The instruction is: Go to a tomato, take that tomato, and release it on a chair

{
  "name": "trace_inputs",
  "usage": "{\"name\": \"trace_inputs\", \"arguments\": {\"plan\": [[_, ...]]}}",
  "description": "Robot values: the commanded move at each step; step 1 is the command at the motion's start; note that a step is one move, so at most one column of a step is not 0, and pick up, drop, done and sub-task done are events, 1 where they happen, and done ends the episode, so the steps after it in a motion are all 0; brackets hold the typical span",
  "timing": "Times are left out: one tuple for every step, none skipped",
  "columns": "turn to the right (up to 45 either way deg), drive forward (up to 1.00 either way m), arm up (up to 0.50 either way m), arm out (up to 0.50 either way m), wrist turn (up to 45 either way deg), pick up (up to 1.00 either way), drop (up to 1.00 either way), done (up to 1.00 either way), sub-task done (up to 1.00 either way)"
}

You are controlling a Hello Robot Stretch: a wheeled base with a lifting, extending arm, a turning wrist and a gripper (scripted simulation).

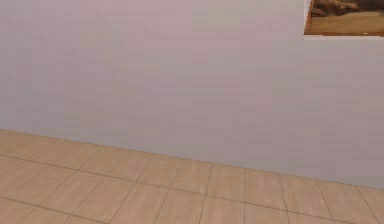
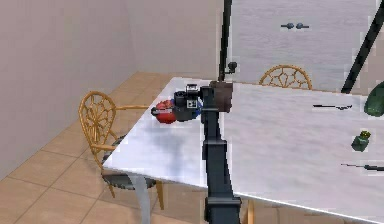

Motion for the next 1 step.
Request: {"name": "trace_inputs", "arguments": {"plan": [[0.0,0.00,0.16,0.00,0.0,0.00,0.00,0.00,0.00]]}}
